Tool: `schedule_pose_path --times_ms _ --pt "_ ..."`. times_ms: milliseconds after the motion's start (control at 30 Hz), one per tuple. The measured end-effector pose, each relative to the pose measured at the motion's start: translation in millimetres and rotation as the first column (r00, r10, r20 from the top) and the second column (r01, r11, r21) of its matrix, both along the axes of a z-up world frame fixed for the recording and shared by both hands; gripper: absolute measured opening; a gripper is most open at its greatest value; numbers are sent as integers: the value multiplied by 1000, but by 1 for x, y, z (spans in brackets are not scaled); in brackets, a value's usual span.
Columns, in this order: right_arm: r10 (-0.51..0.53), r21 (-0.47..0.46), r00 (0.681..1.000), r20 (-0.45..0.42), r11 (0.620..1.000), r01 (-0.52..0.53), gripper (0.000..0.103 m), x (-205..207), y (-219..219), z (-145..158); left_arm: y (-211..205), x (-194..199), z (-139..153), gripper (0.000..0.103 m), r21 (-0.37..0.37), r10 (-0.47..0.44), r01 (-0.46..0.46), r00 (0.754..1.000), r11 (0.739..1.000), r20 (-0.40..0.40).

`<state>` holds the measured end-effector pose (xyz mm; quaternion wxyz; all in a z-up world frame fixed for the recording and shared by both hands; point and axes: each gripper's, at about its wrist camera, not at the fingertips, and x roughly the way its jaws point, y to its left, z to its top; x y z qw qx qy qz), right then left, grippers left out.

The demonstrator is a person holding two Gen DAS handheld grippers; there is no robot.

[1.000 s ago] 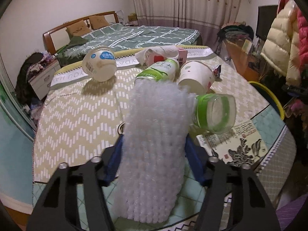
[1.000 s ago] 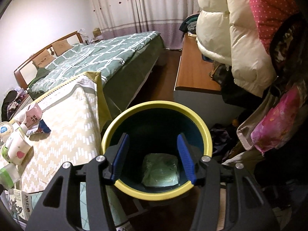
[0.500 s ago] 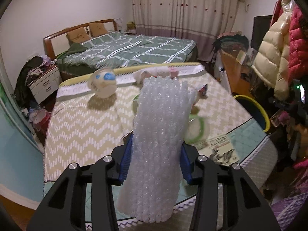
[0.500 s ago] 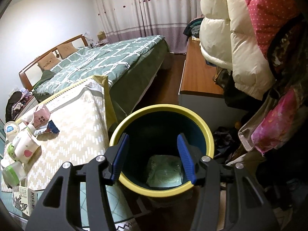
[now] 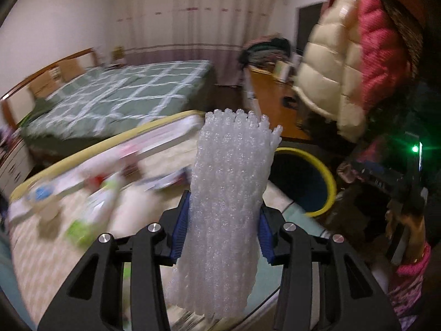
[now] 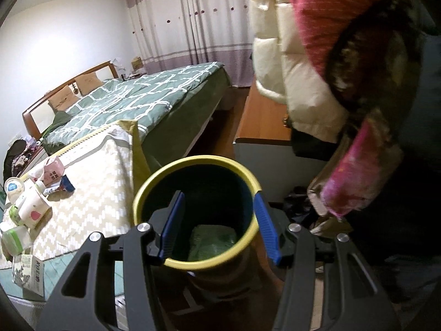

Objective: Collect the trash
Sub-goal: 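Carry the foam net over the bin and open the left tool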

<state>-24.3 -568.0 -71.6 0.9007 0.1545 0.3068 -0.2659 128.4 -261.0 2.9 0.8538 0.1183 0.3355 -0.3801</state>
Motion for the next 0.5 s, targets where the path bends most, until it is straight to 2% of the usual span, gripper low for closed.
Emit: schedule_pose_path --times_ms 267,500 --pt "-17 11 1000 -16 1000 17 50 -32 -14 -9 -147 6 -24 44 59 -165 167 985 984 -51" --pt "-38 28 999 -29 999 39 50 -43 -30 -21 -234 8 -70 47 150 -208 222 972 963 -108"
